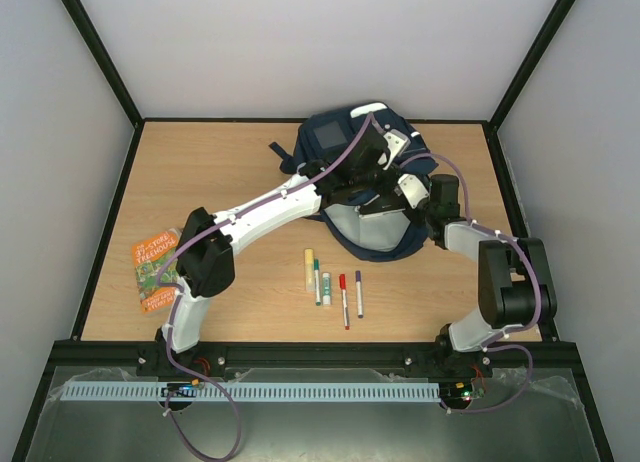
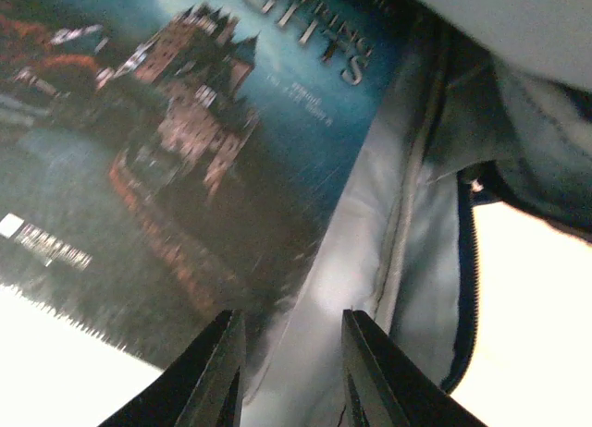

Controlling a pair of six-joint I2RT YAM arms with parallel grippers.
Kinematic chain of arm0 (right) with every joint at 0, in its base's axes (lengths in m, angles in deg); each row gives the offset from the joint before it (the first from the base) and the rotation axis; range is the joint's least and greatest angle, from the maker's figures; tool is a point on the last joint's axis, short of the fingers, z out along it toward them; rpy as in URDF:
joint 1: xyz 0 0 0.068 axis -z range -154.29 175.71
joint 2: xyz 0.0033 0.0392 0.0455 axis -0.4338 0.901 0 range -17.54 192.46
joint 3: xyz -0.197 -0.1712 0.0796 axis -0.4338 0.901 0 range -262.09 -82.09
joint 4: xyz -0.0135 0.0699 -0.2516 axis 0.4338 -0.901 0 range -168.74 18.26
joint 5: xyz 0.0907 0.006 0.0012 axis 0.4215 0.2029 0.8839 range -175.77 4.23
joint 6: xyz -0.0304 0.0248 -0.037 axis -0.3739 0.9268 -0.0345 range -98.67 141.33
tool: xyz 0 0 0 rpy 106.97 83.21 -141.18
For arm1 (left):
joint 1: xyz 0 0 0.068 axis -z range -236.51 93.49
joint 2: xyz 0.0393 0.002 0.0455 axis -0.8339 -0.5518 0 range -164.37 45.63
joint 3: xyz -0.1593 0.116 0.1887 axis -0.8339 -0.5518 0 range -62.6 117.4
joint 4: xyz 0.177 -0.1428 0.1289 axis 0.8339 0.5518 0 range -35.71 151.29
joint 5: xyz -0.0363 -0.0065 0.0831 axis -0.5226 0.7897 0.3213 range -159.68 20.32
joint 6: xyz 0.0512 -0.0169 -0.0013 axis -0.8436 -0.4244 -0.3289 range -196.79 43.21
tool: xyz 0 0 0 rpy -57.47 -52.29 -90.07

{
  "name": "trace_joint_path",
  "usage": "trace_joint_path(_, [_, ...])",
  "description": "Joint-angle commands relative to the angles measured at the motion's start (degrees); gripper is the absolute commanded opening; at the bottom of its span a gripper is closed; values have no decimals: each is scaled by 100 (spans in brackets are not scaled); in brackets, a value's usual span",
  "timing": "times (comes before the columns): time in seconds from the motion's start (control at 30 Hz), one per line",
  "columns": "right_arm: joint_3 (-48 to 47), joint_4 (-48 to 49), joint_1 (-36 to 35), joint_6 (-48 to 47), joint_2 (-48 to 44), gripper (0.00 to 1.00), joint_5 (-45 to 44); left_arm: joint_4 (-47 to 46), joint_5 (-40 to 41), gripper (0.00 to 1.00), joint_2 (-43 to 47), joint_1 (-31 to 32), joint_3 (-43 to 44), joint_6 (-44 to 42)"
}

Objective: Pack the student bag
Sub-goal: Place the book in the student bag.

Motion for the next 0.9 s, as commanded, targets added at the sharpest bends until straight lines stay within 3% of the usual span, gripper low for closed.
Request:
trace_joint_path(0.0, [92, 946, -18, 684, 274, 29, -19, -274, -170, 2, 339, 43, 324, 61])
trace_joint_path(0.33, [210, 115, -18, 622, -211, 32, 347, -193, -2, 2, 367, 46, 287, -14])
trace_joint_path(0.63, [358, -593, -19, -180, -220, 7, 753, -202, 39, 3, 423, 37, 285, -18])
trace_joint_path(0.87, [191, -579, -19, -353, 252, 3, 627, -241, 17, 2, 474, 38, 313, -26])
